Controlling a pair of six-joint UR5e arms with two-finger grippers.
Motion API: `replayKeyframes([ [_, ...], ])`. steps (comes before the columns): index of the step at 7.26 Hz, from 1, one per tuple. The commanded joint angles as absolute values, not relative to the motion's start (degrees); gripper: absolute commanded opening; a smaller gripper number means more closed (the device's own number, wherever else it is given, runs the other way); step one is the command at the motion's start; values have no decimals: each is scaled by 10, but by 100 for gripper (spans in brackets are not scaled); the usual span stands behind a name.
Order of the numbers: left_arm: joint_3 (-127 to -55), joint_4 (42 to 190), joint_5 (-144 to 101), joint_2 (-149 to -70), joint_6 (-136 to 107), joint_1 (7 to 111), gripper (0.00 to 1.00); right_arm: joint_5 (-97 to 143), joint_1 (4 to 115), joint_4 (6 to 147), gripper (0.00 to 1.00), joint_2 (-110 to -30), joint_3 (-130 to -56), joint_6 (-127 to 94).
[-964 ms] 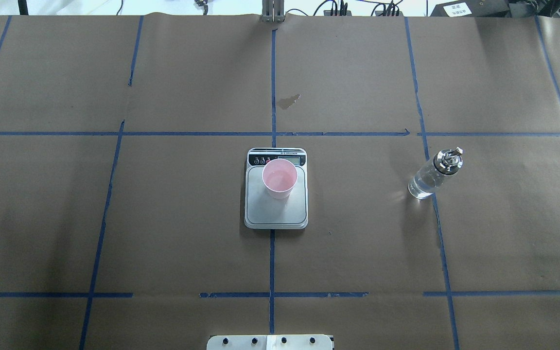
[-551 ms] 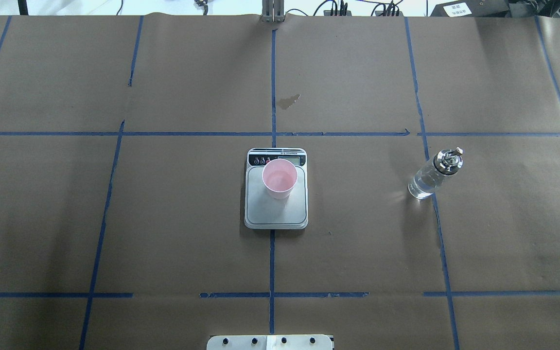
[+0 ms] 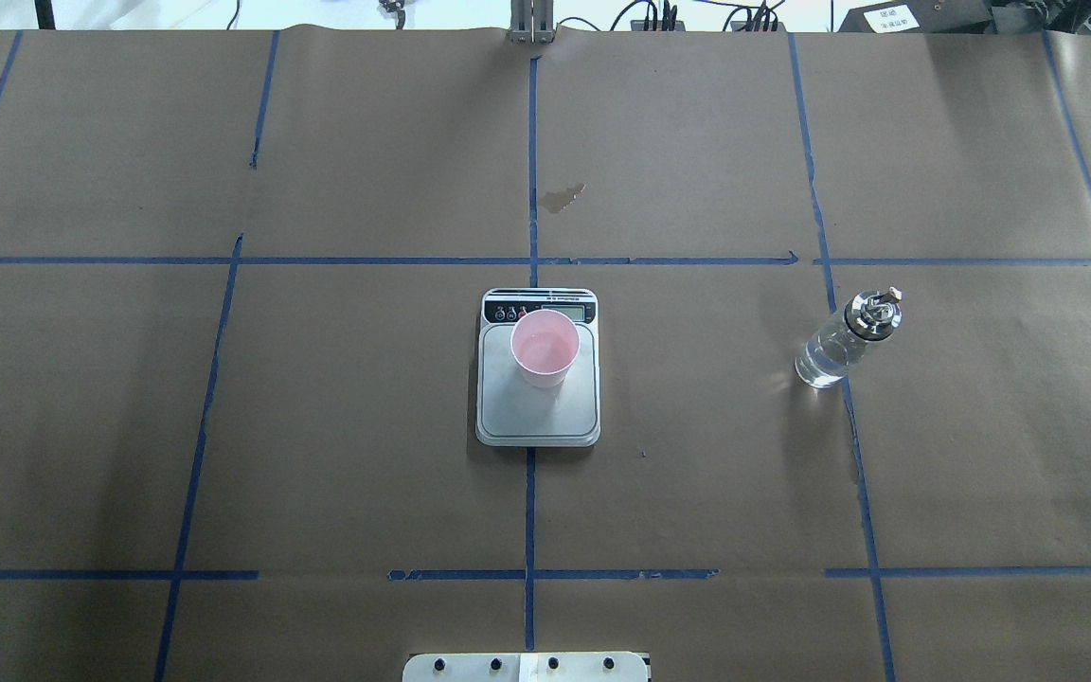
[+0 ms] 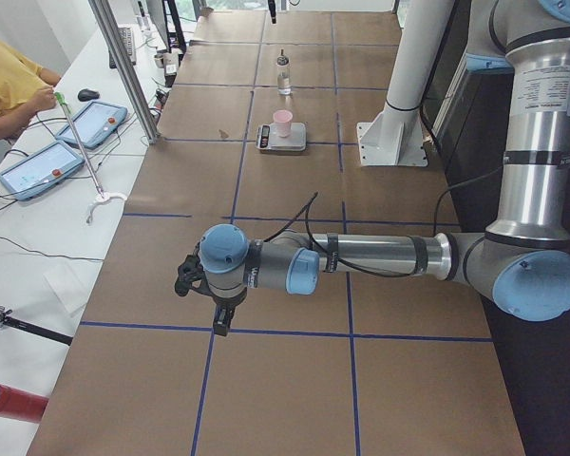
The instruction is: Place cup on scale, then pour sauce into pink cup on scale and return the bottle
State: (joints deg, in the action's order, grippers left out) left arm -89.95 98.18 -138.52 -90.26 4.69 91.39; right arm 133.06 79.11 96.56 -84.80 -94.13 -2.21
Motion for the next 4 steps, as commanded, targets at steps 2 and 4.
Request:
replayKeyframes([
  [2,-903,981,-1334,-901,47,914,100,1331,791,962,100,-853,-937,-20],
  [4,-898,981,-1331,-902,48,914,100,1331,793,962,100,-856,-937,-21],
])
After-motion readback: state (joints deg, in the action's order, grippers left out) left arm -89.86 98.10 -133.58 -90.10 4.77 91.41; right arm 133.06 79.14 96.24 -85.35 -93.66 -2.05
